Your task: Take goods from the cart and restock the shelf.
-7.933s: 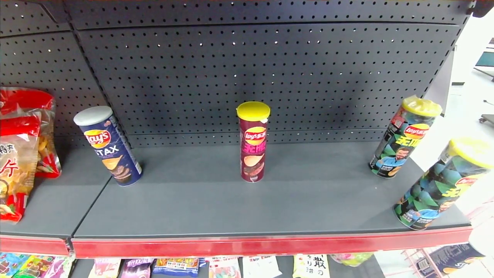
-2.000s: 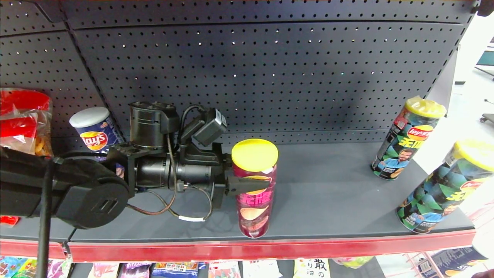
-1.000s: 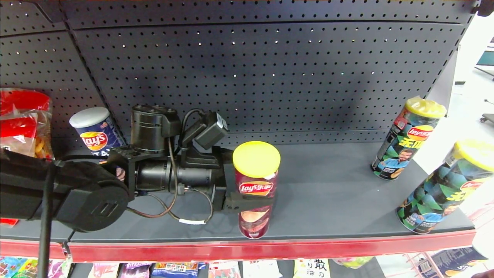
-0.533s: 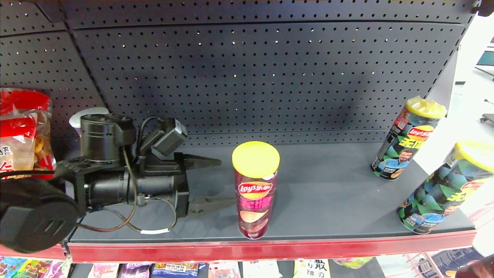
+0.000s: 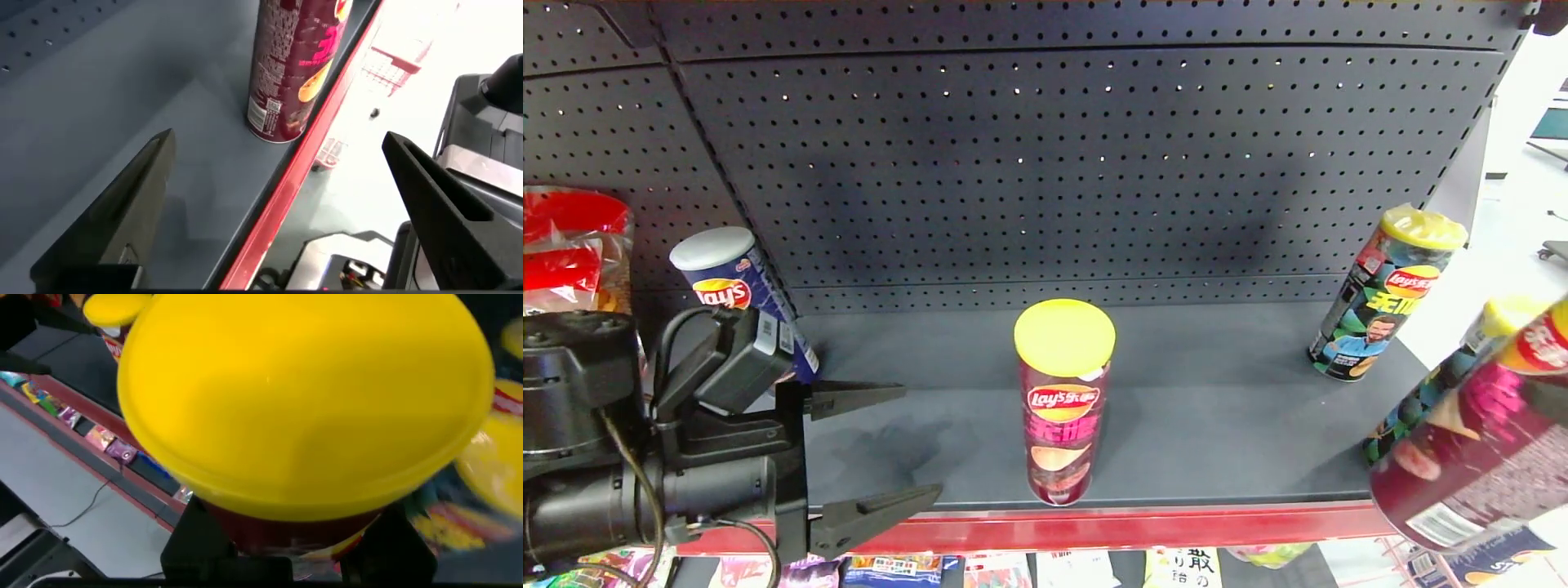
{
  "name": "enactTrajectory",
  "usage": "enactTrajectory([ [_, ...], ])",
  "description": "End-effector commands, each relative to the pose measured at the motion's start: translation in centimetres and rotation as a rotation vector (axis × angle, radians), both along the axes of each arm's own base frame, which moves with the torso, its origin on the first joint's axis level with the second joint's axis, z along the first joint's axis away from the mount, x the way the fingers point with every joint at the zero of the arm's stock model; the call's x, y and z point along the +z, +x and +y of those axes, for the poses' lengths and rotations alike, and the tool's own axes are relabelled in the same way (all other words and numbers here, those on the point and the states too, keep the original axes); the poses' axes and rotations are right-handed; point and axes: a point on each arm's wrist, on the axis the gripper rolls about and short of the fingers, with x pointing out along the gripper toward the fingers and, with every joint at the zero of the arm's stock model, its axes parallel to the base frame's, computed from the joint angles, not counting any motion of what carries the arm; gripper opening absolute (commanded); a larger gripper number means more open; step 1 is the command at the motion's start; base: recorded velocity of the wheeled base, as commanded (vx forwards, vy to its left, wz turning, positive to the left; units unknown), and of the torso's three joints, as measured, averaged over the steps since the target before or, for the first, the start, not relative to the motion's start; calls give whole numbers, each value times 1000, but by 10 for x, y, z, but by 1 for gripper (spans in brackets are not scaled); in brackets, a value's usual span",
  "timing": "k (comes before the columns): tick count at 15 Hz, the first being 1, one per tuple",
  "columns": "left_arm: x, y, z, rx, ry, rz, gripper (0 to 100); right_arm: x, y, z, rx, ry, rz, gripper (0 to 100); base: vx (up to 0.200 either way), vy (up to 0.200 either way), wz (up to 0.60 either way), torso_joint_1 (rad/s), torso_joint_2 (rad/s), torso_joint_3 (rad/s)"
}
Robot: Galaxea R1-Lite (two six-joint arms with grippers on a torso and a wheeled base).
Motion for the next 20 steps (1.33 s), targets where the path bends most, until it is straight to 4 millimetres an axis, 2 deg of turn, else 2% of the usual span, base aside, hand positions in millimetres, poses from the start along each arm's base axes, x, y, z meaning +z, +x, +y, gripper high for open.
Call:
enactTrajectory([
  [1, 6, -6, 2, 1, -11, -32, 100, 7, 56, 33, 77, -34, 69, 0, 0, 0, 0, 0, 0, 0],
  [4, 7, -9, 3, 18, -6, -38, 100, 12, 105, 59, 95, -30, 53, 0, 0, 0, 0, 0, 0, 0],
  [5, 6, -11, 3, 21, -5, -38, 100, 10, 122, 68, 102, -31, 58, 0, 0, 0, 0, 0, 0, 0],
  [6, 6, -11, 4, 23, -4, -37, 100, 8, 128, 71, 102, -33, 62, 0, 0, 0, 0, 0, 0, 0],
  [7, 3, -17, 6, 24, -1, -28, 100, 4, 153, 84, 104, -34, 67, 0, 0, 0, 0, 0, 0, 0],
  [9, -2, -25, 9, 25, 4, -18, 100, -2, 180, 104, 126, -38, 73, 0, 0, 0, 0, 0, 0, 0],
  [11, -3, -27, 10, 27, 5, -17, 100, -4, 188, 109, 128, -39, 74, 0, 0, 0, 0, 0, 0, 0],
  [12, -7, -33, 12, 38, 13, -9, 100, -13, 211, 131, 156, -36, 69, 0, 0, 0, 0, 0, 0, 0],
  [14, -8, -35, 13, 50, 16, -12, 100, -22, 226, 142, 167, -42, 83, 0, 0, 0, 0, 0, 0, 0],
  [16, -8, -35, 13, 50, 15, -12, 100, -23, 228, 146, 179, -42, 87, 0, 0, 0, 0, 0, 0, 0],
  [17, -8, -36, 13, 60, 9, 7, 100, -29, 237, 158, 217, -40, 92, 0, 0, 0, 0, 0, 0, 0],
  [20, -8, -36, 14, 75, 13, 11, 100, -38, 249, 168, 224, -43, 102, 0, 0, 0, 0, 0, 0, 0],
])
